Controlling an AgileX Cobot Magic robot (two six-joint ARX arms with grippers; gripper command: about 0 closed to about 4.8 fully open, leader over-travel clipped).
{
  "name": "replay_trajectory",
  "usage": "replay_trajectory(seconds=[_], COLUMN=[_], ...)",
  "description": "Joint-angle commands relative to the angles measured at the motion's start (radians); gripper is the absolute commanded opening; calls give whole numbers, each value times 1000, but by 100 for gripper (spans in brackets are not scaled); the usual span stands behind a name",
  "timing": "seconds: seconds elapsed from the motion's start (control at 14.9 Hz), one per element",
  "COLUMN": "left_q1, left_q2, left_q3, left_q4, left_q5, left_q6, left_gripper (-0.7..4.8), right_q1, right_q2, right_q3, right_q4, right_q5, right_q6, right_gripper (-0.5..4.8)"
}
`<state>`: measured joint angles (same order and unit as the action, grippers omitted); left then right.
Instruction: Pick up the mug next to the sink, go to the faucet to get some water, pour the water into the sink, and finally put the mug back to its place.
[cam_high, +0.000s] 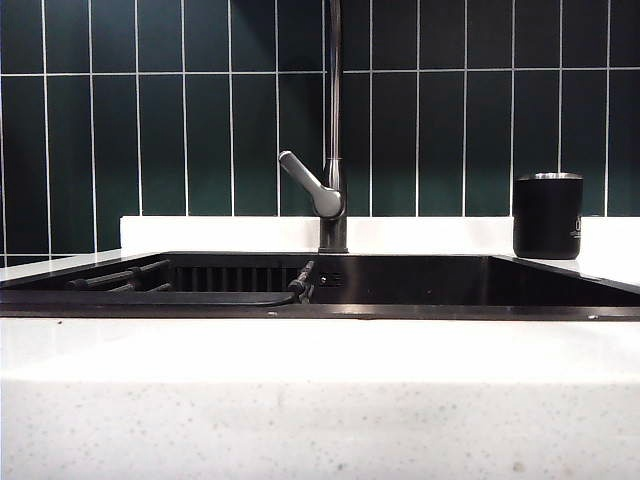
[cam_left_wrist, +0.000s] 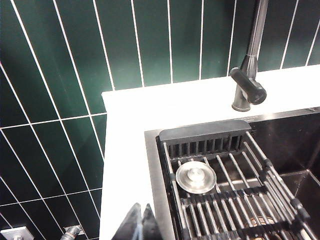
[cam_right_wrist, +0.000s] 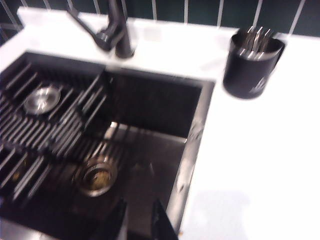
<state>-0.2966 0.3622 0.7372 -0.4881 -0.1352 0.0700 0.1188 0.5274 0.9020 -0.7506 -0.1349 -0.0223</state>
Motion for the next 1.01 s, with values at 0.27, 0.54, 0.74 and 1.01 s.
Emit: replay_trajectory(seconds=[0.27,0.54,0.74,1.01], left_q1=[0,0,0,0], left_q2=[-87,-87,-107,-247], left_q3=[2,2,-72,-296], left_q4=[-26,-23,43,223], left_q5=[-3,-11,-11,-52], left_q6=[-18,-14,3,21], left_gripper=[-7,-7,-7,-7], right_q1=[18,18,18,18], right_q2=[-10,-9,-9,-7], right_q3=[-26,-26,-26,-27], right_q4=[51,83,103,109], right_q5=[-2,-1,-2,-2], right_q6=[3,3,3,3], right_gripper=[81,81,81,81])
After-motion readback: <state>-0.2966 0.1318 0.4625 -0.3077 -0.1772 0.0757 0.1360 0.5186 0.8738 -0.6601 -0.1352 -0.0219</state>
